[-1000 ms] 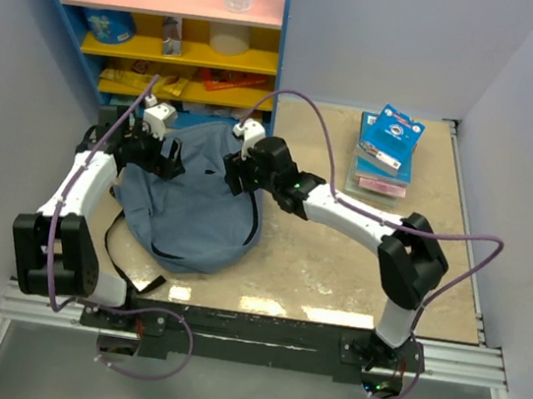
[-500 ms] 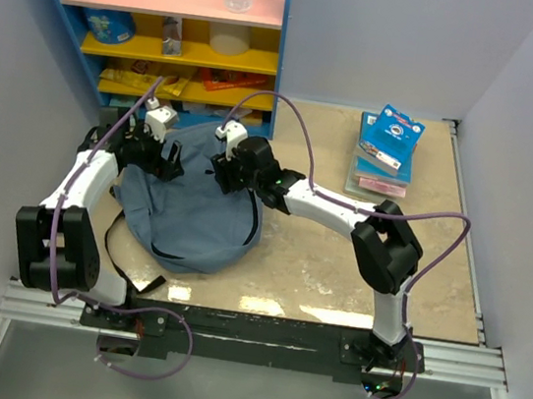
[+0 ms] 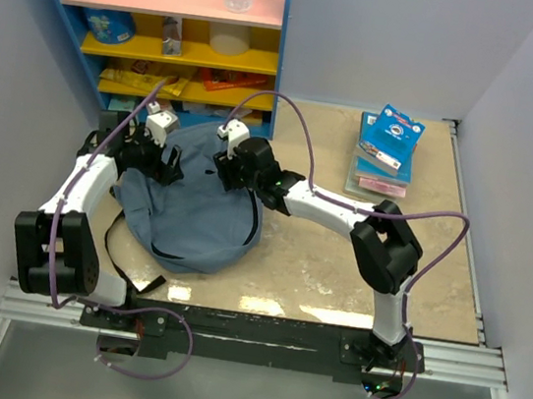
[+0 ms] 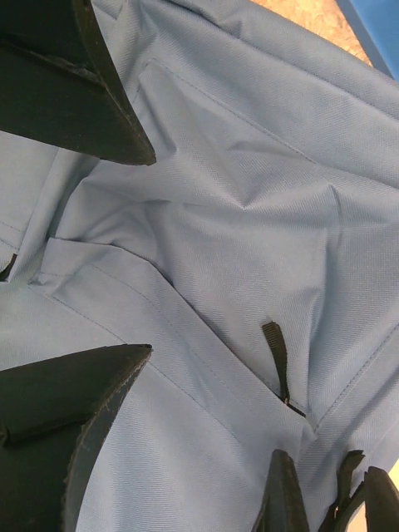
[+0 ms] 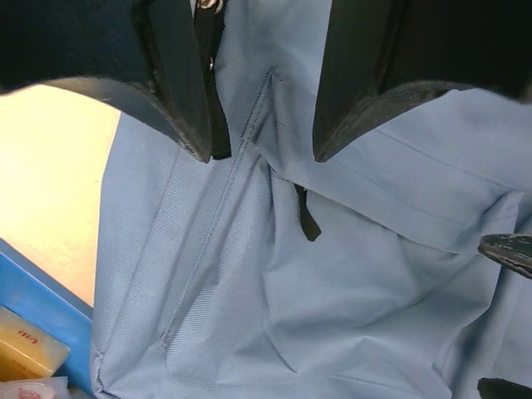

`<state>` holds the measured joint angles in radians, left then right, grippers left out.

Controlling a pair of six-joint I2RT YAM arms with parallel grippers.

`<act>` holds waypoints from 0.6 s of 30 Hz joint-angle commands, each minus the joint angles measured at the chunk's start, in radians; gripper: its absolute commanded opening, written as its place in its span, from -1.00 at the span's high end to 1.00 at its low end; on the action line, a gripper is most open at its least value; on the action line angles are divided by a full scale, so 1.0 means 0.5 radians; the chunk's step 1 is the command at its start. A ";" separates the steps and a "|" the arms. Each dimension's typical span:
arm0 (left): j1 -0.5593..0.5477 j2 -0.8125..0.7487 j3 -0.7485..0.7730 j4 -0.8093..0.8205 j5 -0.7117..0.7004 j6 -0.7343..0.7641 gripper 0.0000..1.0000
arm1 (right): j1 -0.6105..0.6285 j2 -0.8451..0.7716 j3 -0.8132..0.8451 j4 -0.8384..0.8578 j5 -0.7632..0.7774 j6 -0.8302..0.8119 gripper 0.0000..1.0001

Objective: Pack the student bag
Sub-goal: Adjust the student bag at the center of the board.

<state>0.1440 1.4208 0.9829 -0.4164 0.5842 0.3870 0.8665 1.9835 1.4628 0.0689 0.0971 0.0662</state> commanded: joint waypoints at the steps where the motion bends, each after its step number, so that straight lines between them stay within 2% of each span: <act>1: 0.022 -0.047 0.004 0.063 0.059 0.067 -0.85 | -0.003 0.006 0.013 0.077 0.073 -0.031 0.00; 9: 0.019 -0.050 -0.024 0.081 0.043 0.085 -0.85 | -0.039 0.037 0.004 0.053 0.051 -0.004 0.01; 13: 0.019 -0.062 -0.021 0.072 0.046 0.094 -0.84 | -0.036 0.052 -0.014 0.034 0.073 -0.004 -0.05; 18: 0.019 -0.077 -0.036 0.072 0.053 0.097 -0.85 | -0.046 0.031 -0.054 0.056 0.079 0.000 -0.01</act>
<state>0.1444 1.4170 0.9699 -0.4084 0.5865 0.4061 0.8501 2.0098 1.4513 0.0761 0.1143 0.0673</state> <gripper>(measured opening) 0.924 0.517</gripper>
